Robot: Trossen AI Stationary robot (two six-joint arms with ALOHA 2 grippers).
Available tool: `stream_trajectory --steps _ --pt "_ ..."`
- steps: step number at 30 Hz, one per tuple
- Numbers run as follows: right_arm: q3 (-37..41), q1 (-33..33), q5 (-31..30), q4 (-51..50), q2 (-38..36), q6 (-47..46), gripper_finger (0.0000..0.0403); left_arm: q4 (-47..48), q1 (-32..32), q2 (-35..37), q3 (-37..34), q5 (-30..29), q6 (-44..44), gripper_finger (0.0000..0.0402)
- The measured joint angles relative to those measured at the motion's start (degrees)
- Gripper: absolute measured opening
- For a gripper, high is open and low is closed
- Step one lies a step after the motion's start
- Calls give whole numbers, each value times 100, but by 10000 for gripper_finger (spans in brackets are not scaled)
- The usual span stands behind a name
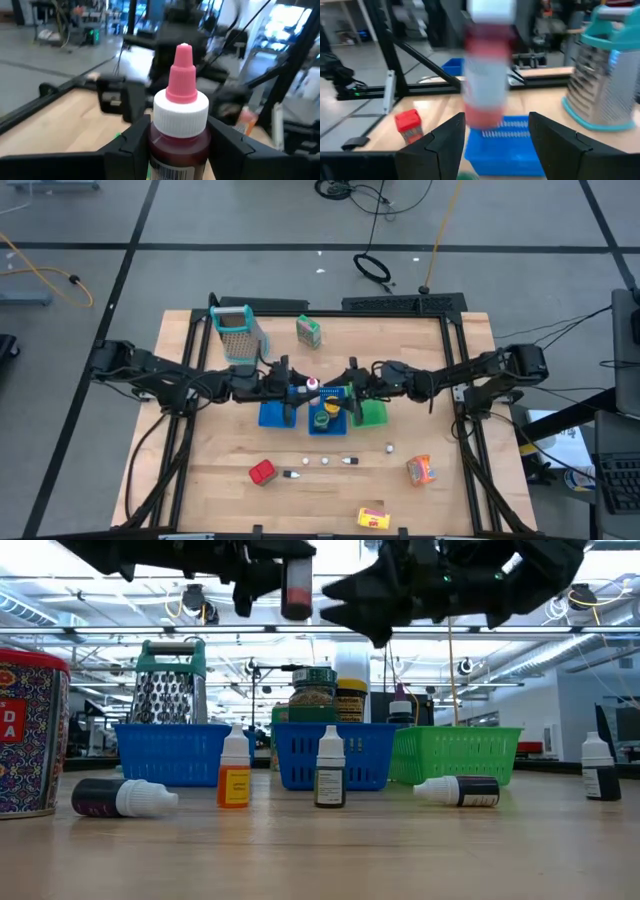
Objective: Pick & Place Kitchen Items
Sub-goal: Put the large pink food color into the green bin
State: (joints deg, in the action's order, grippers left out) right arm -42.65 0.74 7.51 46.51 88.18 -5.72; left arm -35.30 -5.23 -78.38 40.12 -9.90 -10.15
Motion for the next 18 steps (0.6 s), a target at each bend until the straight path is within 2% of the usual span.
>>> stream_trajectory --steps 4,12,18 --pt "-89 -55 21 -4 8 70 210 39 0 -262 143 -63 -45 166" --pt "-95 -54 11 -18 14 46 210 24 0 -708 582 104 80 136" --pt "-93 -96 11 131 62 44 210 132 -2 -1006 916 131 104 165"
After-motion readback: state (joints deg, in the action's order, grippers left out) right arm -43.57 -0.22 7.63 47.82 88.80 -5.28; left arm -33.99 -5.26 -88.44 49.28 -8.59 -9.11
